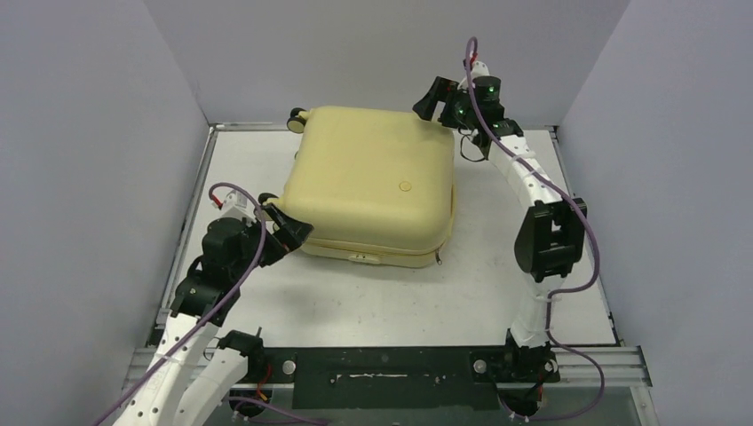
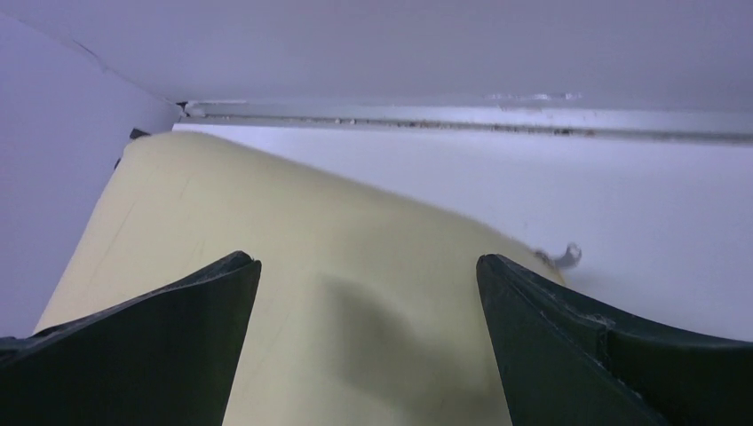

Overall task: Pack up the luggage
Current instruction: Zip the luggage at the center of the board.

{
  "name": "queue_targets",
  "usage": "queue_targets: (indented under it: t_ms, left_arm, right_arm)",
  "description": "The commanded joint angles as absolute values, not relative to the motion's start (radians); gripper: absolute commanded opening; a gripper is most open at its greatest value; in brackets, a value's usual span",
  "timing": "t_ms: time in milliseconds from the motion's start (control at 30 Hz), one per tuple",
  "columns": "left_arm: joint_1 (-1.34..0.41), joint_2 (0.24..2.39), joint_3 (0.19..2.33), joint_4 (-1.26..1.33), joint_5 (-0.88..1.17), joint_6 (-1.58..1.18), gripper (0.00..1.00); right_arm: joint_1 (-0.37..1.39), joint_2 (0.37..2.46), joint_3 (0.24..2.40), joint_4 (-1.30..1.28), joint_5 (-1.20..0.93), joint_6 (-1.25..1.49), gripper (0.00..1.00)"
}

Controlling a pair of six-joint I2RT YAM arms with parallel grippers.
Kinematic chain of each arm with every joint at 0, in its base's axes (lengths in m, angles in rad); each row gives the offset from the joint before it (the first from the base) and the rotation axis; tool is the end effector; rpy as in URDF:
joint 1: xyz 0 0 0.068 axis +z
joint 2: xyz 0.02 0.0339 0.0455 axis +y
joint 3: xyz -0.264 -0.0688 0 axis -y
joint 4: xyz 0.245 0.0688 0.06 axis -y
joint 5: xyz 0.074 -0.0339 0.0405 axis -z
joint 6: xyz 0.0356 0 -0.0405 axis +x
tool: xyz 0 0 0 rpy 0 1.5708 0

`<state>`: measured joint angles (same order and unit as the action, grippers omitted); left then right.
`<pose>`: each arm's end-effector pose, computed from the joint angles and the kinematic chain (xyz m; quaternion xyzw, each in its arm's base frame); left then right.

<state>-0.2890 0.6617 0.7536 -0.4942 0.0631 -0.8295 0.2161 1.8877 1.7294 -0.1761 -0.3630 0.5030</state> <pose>0.1441 -0.0452 0.3151 -0.2058 0.8081 -0.3148 0.4533 0.4417 0.1099 0.3498 0.0110 0.8083 0.3383 0.4818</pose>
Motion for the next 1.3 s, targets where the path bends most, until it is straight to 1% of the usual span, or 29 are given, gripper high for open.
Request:
queue_targets:
  t_ms: [0, 67, 133, 233, 300, 433, 533, 667, 800, 933, 1100, 1267]
  left_arm:
    - [-0.307, 0.598, 0.753, -0.507, 0.168, -0.858, 0.97]
    - [-0.308, 0.614, 0.729, -0.478, 0.206, -0.853, 0.97]
    - [-0.308, 0.636, 0.702, -0.431, 0.235, -0.858, 0.97]
    - [-0.308, 0.675, 0.661, -0.346, 0.251, -0.87, 0.97]
    - [-0.308, 0.718, 0.641, -0.283, 0.253, -0.876, 0.97]
    - [-0.307, 0.842, 0.647, -0.167, 0.24, -0.854, 0.97]
    - [-0.301, 0.975, 0.704, -0.112, 0.249, -0.805, 0.97]
    - [-0.291, 1.155, 0.821, -0.11, 0.291, -0.73, 0.97]
    - [-0.281, 1.232, 0.874, -0.082, 0.314, -0.702, 0.97]
    - [-0.271, 1.282, 0.898, -0.041, 0.334, -0.668, 0.97]
    - [-0.252, 1.343, 0.949, -0.059, 0.349, -0.621, 0.97]
    - [-0.221, 1.332, 0.961, -0.075, 0.302, -0.611, 0.97]
  right_arm:
    - [0.202, 2.064, 2.013, -0.2, -0.499, 0.41, 0.98]
    - [0.197, 2.138, 2.059, -0.225, -0.562, 0.397, 0.98]
    - [0.193, 2.138, 2.02, -0.213, -0.607, 0.396, 0.98]
    - [0.193, 2.109, 1.943, -0.232, -0.656, 0.364, 0.98]
    - [0.192, 2.075, 1.89, -0.272, -0.654, 0.337, 0.97]
    - [0.201, 1.98, 1.716, -0.336, -0.662, 0.308, 0.94]
    - [0.226, 1.886, 1.56, -0.354, -0.624, 0.309, 0.92]
    - [0.261, 1.751, 1.339, -0.366, -0.532, 0.348, 0.9]
    - [0.283, 1.542, 1.072, -0.274, -0.47, 0.458, 0.91]
    - [0.326, 1.378, 0.864, -0.217, -0.42, 0.554, 0.9]
    - [0.463, 1.19, 0.685, -0.161, -0.322, 0.691, 0.9]
    - [0.555, 1.063, 0.649, -0.192, -0.244, 0.753, 0.91]
